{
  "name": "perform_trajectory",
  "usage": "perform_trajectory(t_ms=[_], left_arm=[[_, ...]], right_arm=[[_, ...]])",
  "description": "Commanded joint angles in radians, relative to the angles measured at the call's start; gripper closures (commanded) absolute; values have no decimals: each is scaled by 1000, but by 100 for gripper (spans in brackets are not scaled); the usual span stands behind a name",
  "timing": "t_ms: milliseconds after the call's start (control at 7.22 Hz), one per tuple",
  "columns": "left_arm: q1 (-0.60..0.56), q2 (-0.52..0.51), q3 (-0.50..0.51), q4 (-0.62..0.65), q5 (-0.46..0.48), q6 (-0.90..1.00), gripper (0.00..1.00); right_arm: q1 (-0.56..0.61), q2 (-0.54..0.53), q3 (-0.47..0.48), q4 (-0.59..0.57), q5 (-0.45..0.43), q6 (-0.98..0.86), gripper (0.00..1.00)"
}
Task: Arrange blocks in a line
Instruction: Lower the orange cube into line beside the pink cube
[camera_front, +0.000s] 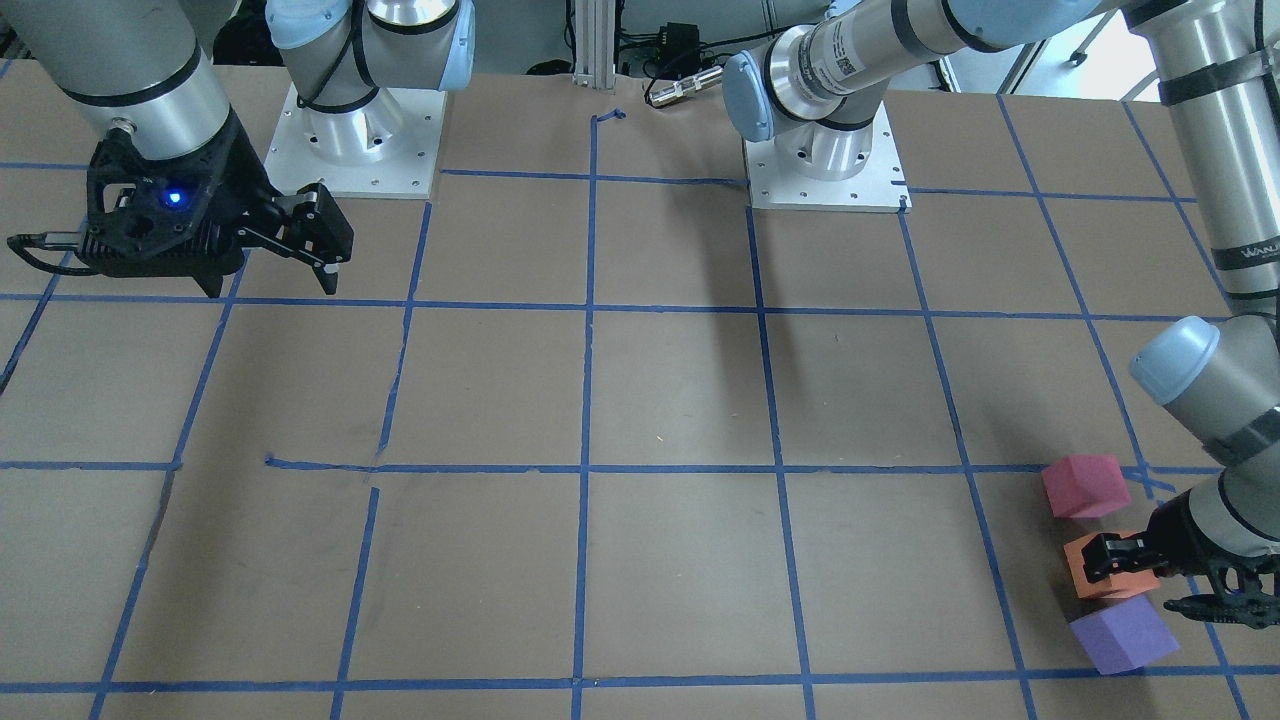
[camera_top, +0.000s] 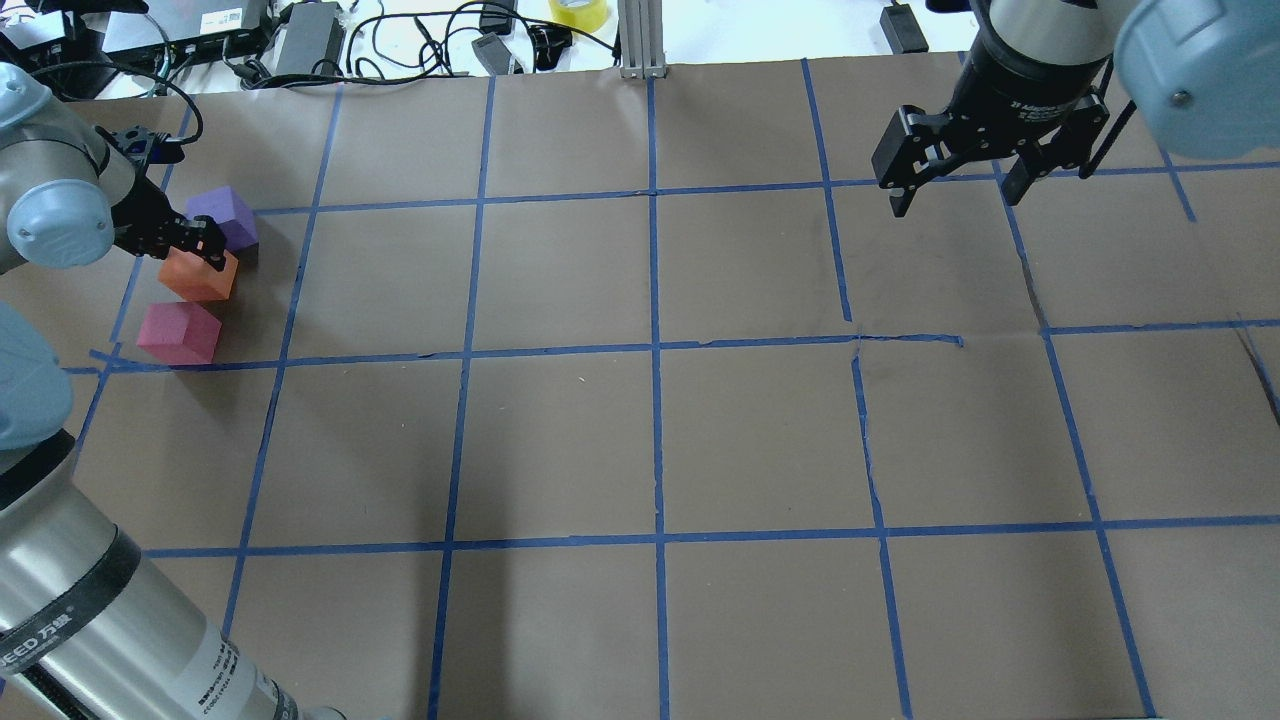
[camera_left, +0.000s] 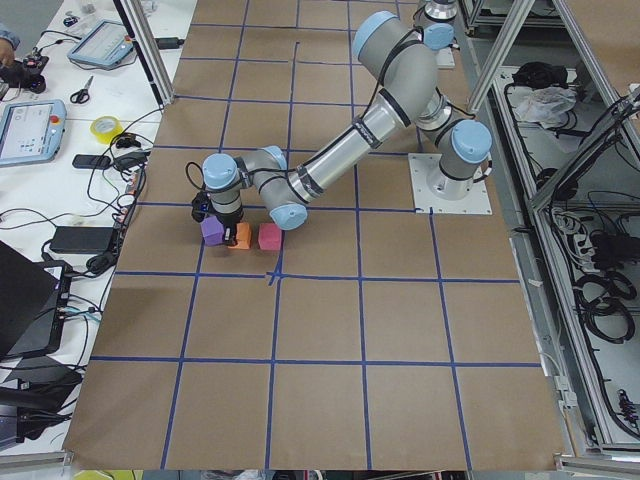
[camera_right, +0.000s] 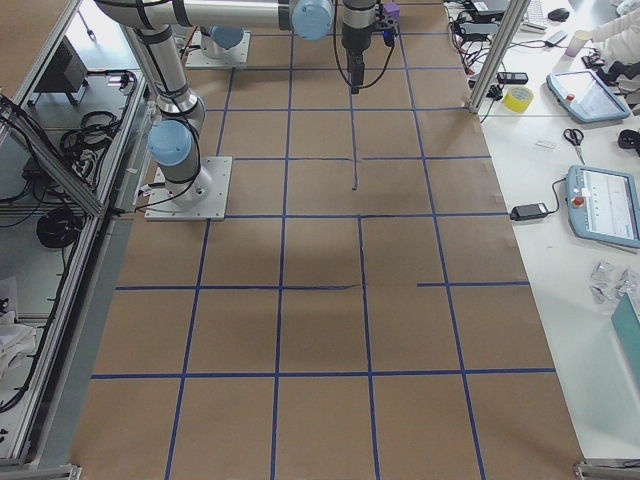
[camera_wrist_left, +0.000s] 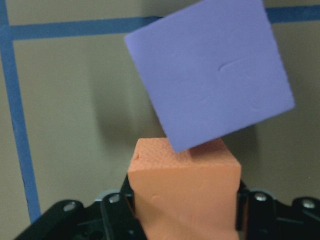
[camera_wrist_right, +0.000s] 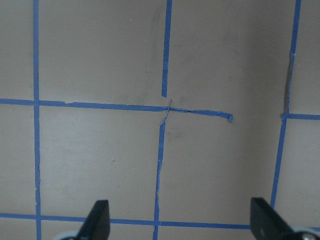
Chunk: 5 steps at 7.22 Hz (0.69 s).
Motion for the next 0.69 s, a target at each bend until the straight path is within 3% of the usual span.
perform_trajectory(t_ms=[0,554], left_arm=[[0,1,1,0,5,3,0],[-12,89,18,-78,7,3,0]], right_arm=[[-1,-2,0,0,-2,-5,0],[4,14,23,18,-4,-9,0]])
